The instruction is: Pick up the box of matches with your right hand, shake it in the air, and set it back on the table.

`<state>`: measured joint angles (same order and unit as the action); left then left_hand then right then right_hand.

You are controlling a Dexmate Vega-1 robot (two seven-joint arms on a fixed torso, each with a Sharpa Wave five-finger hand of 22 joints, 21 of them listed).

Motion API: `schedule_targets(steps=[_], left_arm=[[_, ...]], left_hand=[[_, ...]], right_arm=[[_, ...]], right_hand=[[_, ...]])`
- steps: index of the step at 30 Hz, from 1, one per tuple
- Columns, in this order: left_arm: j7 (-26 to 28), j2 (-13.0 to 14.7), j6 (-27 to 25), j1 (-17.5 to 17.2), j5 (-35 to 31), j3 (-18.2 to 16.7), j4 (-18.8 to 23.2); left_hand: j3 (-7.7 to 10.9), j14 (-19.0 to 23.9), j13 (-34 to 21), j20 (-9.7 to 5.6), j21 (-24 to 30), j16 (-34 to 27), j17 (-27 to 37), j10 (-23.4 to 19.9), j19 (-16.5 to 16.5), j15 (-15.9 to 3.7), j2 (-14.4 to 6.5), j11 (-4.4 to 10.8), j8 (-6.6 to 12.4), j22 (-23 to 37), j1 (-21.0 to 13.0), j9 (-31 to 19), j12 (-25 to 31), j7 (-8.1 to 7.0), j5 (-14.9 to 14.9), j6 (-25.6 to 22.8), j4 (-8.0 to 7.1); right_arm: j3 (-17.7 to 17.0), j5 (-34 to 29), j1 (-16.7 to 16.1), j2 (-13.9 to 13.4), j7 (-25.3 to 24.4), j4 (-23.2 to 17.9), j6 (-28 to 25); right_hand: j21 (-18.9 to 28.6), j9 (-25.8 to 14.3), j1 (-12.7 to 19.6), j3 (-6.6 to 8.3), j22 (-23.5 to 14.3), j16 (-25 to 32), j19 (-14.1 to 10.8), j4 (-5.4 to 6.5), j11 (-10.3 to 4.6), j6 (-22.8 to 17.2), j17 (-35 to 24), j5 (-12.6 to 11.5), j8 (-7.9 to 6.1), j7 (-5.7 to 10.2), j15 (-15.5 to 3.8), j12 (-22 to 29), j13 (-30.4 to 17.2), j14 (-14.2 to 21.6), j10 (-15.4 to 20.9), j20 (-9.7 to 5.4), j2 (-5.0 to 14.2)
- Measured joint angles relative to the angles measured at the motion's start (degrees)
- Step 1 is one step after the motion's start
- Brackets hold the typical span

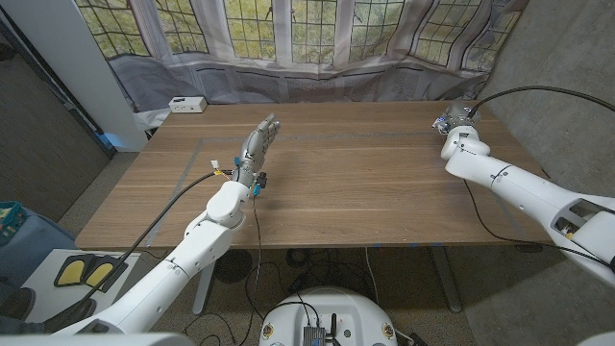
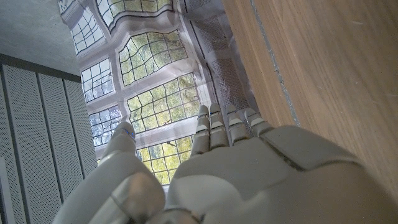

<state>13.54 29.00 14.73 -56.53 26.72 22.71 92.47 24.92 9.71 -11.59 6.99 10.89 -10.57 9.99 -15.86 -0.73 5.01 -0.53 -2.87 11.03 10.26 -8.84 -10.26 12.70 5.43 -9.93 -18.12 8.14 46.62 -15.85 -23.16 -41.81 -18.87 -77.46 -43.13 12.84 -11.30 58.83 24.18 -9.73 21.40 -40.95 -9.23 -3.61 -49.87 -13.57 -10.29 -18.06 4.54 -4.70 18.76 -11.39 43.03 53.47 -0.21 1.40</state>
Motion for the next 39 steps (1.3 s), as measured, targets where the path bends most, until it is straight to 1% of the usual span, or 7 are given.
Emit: schedule_targets(steps=[10, 13, 14, 16, 25, 35, 39], left_arm=[[-0.43, -0.42, 0.92, 0.18, 0.3, 0.05, -1.02], [-0.47, -0.51, 1.23, 0.19, 0.34, 0.04, -1.2], [-0.47, -0.52, 1.3, 0.2, 0.35, 0.02, -1.22], [-0.49, -0.54, 1.45, 0.21, 0.36, -0.01, -1.27], [-0.56, -0.45, 1.67, 0.25, 0.36, -0.2, -1.15], [-0.67, 0.1, 1.68, 0.22, 0.3, -0.48, -0.28], [-0.7, 0.31, 1.5, -0.06, 0.31, -0.56, 0.15]], left_hand=[[0.23, 0.0, 0.0, 0.0, 0.0, 0.0, 0.0, -0.01, 0.0, 0.0, 0.0, 0.01, 0.0, 0.0, 0.0, 0.0, 0.0, 0.0, 0.0, 0.0, -0.23], [0.23, 0.32, 0.0, 0.0, 0.38, -0.28, 0.0, -0.42, 0.0, -0.32, 0.0, 0.42, 0.0, 0.0, 0.0, 0.0, 0.0, -0.42, 0.0, -0.42, -0.24], [0.24, 0.32, 0.0, -0.01, 0.38, -0.28, 0.0, -0.42, 0.01, -0.32, 0.0, 0.42, 0.0, 0.0, 0.0, 0.0, 0.0, -0.42, 0.0, -0.42, -0.23], [0.24, 0.32, 0.01, -0.2, 0.38, -0.28, 0.0, -0.42, 0.2, -0.32, 0.0, 0.42, 0.0, 0.0, 0.0, 0.0, 0.0, -0.42, 0.0, -0.42, -0.23], [0.23, 0.32, 0.01, -0.2, 0.38, -0.28, 0.0, -0.42, 0.2, -0.32, 0.0, 0.42, 0.0, 0.0, 0.0, 0.0, 0.0, -0.42, 0.0, -0.41, -0.23], [0.23, 0.32, 0.01, -0.2, 0.38, -0.28, 0.0, -0.42, 0.2, -0.32, 0.0, 0.41, 0.0, 0.0, 0.0, 0.0, 0.01, -0.42, 0.0, -0.41, -0.23], [0.23, 0.32, 0.01, -0.2, 0.38, -0.28, 0.0, -0.42, 0.19, -0.32, 0.0, 0.41, 0.0, 0.0, 0.0, 0.0, 0.01, -0.42, 0.0, -0.41, -0.23]], right_arm=[[-2.99, -0.87, -4.06, -2.28, 0.43, -8.07, -0.76], [-4.23, -1.02, -5.62, -2.86, 0.03, -10.63, -0.81], [-4.28, -1.02, -5.69, -2.87, 0.03, -10.72, -0.81], [-5.46, -1.03, -7.11, -3.31, -0.56, -12.84, -0.81], [-9.66, -0.23, -11.91, -4.37, -2.99, -19.1, 0.27], [-13.9, 1.44, -16.66, -4.89, -6.01, -24.19, 2.27], [-16.47, 2.95, -19.06, -4.78, -7.24, -26.23, 3.59]], right_hand=[[0.0, -0.03, 0.01, -0.33, 0.0, 0.0, 0.0, 0.0, -0.38, -0.09, -0.43, -0.12, 0.23, 0.09, 0.18, -0.24, 0.08, -0.19, 0.37, 0.0, -0.01], [0.0, -0.05, 0.01, -0.37, 0.0, 0.0, 0.0, -0.03, -0.39, -0.08, -0.43, -0.13, 0.25, 0.09, 0.18, -0.42, 0.1, -0.18, 0.38, 0.0, -0.01], [0.0, -0.05, 0.01, -0.37, 0.0, 0.0, 0.0, -0.03, -0.39, -0.08, -0.43, -0.12, 0.26, 0.09, 0.18, -0.44, 0.1, -0.18, 0.38, 0.0, -0.01], [0.0, -0.05, 0.01, -0.38, 0.0, 0.0, 0.0, -0.04, -0.39, -0.08, -0.43, -0.12, 0.37, 0.09, 0.18, -0.45, 0.1, -0.18, 0.38, 0.0, -0.01], [-0.44, -0.04, 0.01, -0.55, 0.0, 0.0, 0.0, -0.08, -0.4, -0.08, -0.42, -0.12, 0.43, 0.09, 0.19, -0.63, 0.09, -0.17, 0.39, 0.0, -0.01], [-0.44, -0.04, 0.02, -0.79, 0.0, 0.0, 0.32, -0.01, -0.5, -0.3, -0.7, -0.07, 0.65, -0.12, 0.19, -0.7, 0.05, -0.16, 0.48, -0.32, -0.02], [-0.44, -0.46, 0.02, -0.83, 0.0, 0.0, 0.32, -0.05, -0.42, -0.3, -0.69, -0.06, 0.81, -0.11, 0.19, -0.9, 0.05, -0.16, 1.0, -0.32, -0.02]])
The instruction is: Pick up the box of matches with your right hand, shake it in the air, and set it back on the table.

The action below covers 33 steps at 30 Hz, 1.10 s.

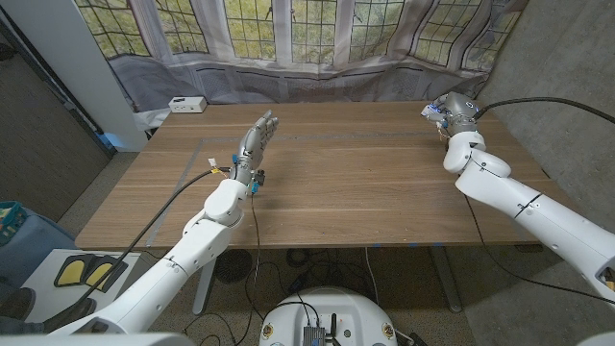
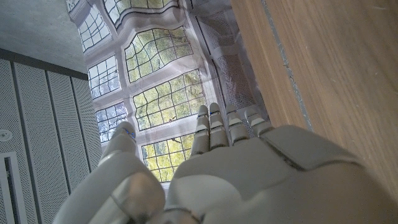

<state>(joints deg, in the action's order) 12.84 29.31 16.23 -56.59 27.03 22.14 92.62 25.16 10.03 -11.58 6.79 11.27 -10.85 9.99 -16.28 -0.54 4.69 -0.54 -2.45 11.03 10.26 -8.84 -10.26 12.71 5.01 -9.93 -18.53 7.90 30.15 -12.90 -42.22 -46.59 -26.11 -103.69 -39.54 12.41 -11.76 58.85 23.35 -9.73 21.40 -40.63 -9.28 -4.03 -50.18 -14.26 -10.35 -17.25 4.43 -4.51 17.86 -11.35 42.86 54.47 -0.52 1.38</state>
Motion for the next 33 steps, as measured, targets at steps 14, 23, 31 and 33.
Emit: schedule_targets(steps=[14, 23, 31, 33], left_arm=[[0.05, 1.02, -0.52, -1.5, 0.24, -0.53, 1.93], [0.05, 1.36, -0.63, -2.17, 0.4, -0.71, 2.68], [0.06, 1.63, -0.64, -2.81, 0.51, -0.99, 3.18], [0.09, 1.67, -0.62, -2.98, 0.53, -1.11, 3.3]], left_hand=[[0.0, 0.0, 0.0, 0.0, 0.0, 0.0, 0.0, 0.0, 0.0, 0.0, 0.0, 0.0, 0.0, 0.0, 0.0, 0.0, 0.0, 0.0, 0.0, 0.0, 0.0], [0.0, 0.0, 0.0, 0.0, 0.0, 0.0, 0.0, 0.0, 0.0, 0.0, 0.0, 0.0, 0.0, 0.0, 0.0, 0.0, 0.0, 0.0, 0.0, 0.0, 0.0], [0.0, 0.0, 0.0, 0.0, 0.0, 0.0, 0.0, 0.01, 0.0, 0.0, 0.0, 0.0, 0.0, 0.0, 0.0, 0.0, 0.01, 0.0, 0.0, 0.0, 0.0], [0.0, 0.0, 0.0, 0.0, 0.0, 0.0, 0.0, 0.0, 0.0, 0.0, 0.0, 0.0, 0.0, 0.0, 0.0, 0.0, 0.01, 0.0, 0.0, 0.0, 0.0]], right_arm=[[-6.6, 4.04, -7.02, 0.53, -4.68, -5.22, 7.37], [-7.97, 2.3, -10.0, -0.16, -7.82, -5.76, 19.67], [-6.46, -4.94, -9.59, -2.69, -5.83, -4.03, 36.25], [-6.01, -6.9, -9.16, -3.21, -4.81, -3.88, 38.93]], right_hand=[[0.0, 0.19, 0.0, -0.2, 0.0, -0.24, 0.0, -0.19, 0.12, -0.82, 0.0, 0.24, 0.28, 0.19, 0.0, -0.22, -0.29, 0.0, 0.53, 0.0, 0.0], [0.0, 0.19, 0.01, -0.27, 0.0, -0.68, 0.1, -0.27, 0.08, -0.81, 0.17, 0.16, 0.45, 0.19, 0.0, -0.41, -0.29, 0.01, 0.49, -0.92, -0.01], [0.01, 0.17, 0.08, -0.21, -0.29, -1.28, -0.63, -0.21, -0.22, -0.81, 0.67, 0.16, 0.26, 0.19, 0.1, -0.45, -0.26, -0.32, 0.2, -2.68, -0.08], [0.0, 0.15, 0.08, -0.21, -0.29, -1.5, -0.83, -0.2, -0.3, -0.81, 0.7, 0.16, 0.26, 0.2, 0.1, -0.53, -0.24, -0.31, 0.28, -2.87, -0.08]])
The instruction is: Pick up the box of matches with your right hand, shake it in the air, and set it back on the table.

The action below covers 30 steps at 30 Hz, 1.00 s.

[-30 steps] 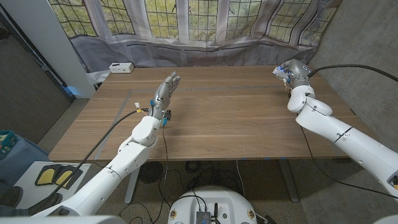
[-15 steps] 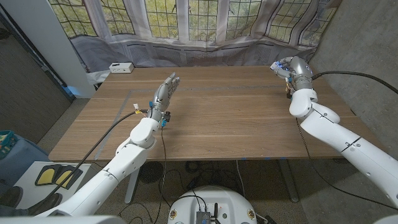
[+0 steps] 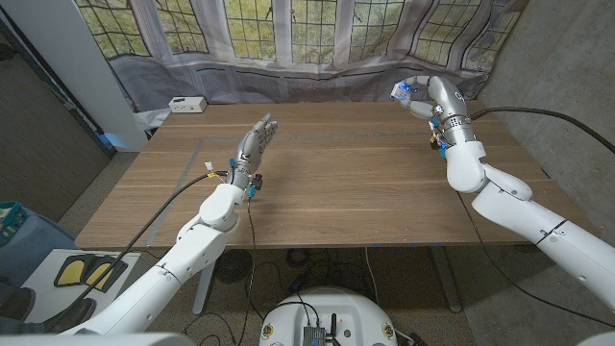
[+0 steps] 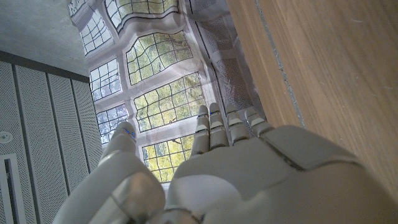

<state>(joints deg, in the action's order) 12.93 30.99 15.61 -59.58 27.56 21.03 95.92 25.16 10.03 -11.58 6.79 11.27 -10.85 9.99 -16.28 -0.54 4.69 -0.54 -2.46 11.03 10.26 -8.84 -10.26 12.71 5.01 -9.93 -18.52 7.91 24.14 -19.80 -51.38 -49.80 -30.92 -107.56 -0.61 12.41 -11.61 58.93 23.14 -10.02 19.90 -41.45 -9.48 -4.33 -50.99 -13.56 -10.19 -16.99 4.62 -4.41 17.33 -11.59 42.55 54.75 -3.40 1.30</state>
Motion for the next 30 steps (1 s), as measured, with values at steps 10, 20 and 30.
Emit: schedule_targets(steps=[10, 20, 30], left_arm=[[0.07, 0.19, 0.57, -0.84, 0.26, -0.43, 0.38], [0.07, 0.21, 1.08, -1.5, 0.58, -0.65, 0.45], [-0.14, 0.18, 1.21, -1.71, 0.78, -0.66, 0.47]], left_hand=[[0.0, 0.0, 0.0, 0.0, 0.0, 0.0, 0.0, 0.0, 0.0, 0.0, 0.0, 0.0, 0.0, 0.0, 0.0, 0.0, 0.0, 0.0, 0.0, 0.0, 0.0], [0.0, 0.0, 0.0, 0.0, 0.0, 0.0, 0.0, 0.0, 0.0, 0.0, 0.0, 0.0, 0.0, 0.0, 0.0, 0.0, 0.01, 0.0, 0.0, 0.0, 0.0], [0.0, 0.0, 0.0, 0.0, 0.0, 0.0, 0.0, 0.0, 0.0, 0.0, 0.0, 0.0, 0.0, 0.0, 0.0, 0.0, 0.01, 0.0, 0.0, 0.0, 0.0]], right_arm=[[3.25, -15.37, 2.67, -2.76, 4.76, -0.37, 8.2], [4.85, -26.72, 3.45, -4.23, 9.42, -1.94, 9.45], [1.74, -19.99, 1.46, -3.03, 14.5, -0.73, 13.08]], right_hand=[[0.0, 0.0, -0.1, 0.0, 0.01, -0.22, -0.62, 0.0, -0.01, 0.0, 0.26, 0.03, 0.0, 0.0, 0.0, -0.15, 0.02, 0.01, 0.01, -0.62, 0.1], [0.0, 0.04, -0.53, -0.24, 0.01, -0.62, -0.62, 0.24, -0.24, 0.01, 0.53, 0.06, 0.2, 0.01, 0.01, -0.35, -0.02, 0.01, -0.19, -0.61, 0.53], [0.0, 0.05, -0.55, -0.24, 0.01, -0.62, -0.62, 0.24, -0.39, 0.01, 0.36, 0.0, 0.17, 0.01, 0.01, -0.76, -0.02, 0.01, 0.28, -0.61, 0.55]])
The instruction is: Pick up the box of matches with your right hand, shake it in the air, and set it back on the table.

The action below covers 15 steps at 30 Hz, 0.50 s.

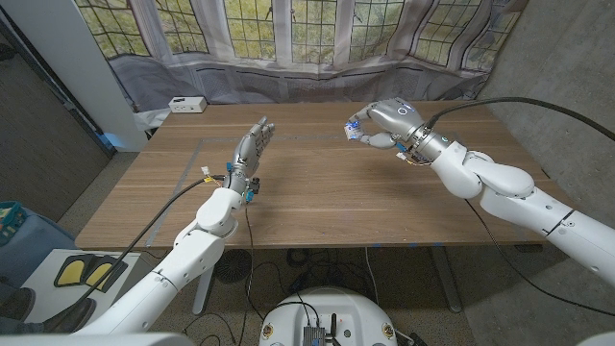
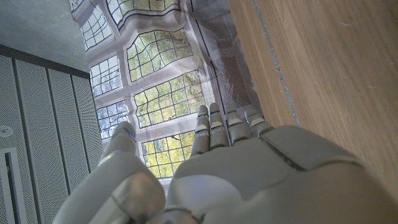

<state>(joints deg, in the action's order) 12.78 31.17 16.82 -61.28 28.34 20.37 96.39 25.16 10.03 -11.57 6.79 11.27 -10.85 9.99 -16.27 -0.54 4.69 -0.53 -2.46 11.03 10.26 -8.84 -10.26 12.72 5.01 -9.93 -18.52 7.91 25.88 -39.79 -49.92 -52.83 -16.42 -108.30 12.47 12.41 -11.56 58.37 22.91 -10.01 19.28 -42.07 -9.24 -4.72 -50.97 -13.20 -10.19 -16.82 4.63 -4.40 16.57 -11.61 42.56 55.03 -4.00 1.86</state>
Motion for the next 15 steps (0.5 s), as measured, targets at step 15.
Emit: schedule_targets(steps=[15], left_arm=[[-0.37, 0.12, -0.85, 0.01, 0.18, 0.47, 0.38]], left_hand=[[0.0, 0.0, 0.0, 0.0, 0.0, 0.0, 0.0, 0.0, 0.0, 0.0, 0.0, 0.0, 0.0, 0.0, 0.0, 0.0, 0.03, 0.0, 0.0, 0.0, 0.0]], right_arm=[[-8.68, 24.91, -4.44, 8.63, 4.15, 6.38, 9.21]], right_hand=[[0.0, -0.05, 0.0, -0.17, 0.01, 0.0, -0.21, 0.17, 0.31, -0.14, -0.78, 0.01, 0.03, -0.14, -0.1, -0.26, 0.05, 0.54, 0.47, 0.22, 0.0]])
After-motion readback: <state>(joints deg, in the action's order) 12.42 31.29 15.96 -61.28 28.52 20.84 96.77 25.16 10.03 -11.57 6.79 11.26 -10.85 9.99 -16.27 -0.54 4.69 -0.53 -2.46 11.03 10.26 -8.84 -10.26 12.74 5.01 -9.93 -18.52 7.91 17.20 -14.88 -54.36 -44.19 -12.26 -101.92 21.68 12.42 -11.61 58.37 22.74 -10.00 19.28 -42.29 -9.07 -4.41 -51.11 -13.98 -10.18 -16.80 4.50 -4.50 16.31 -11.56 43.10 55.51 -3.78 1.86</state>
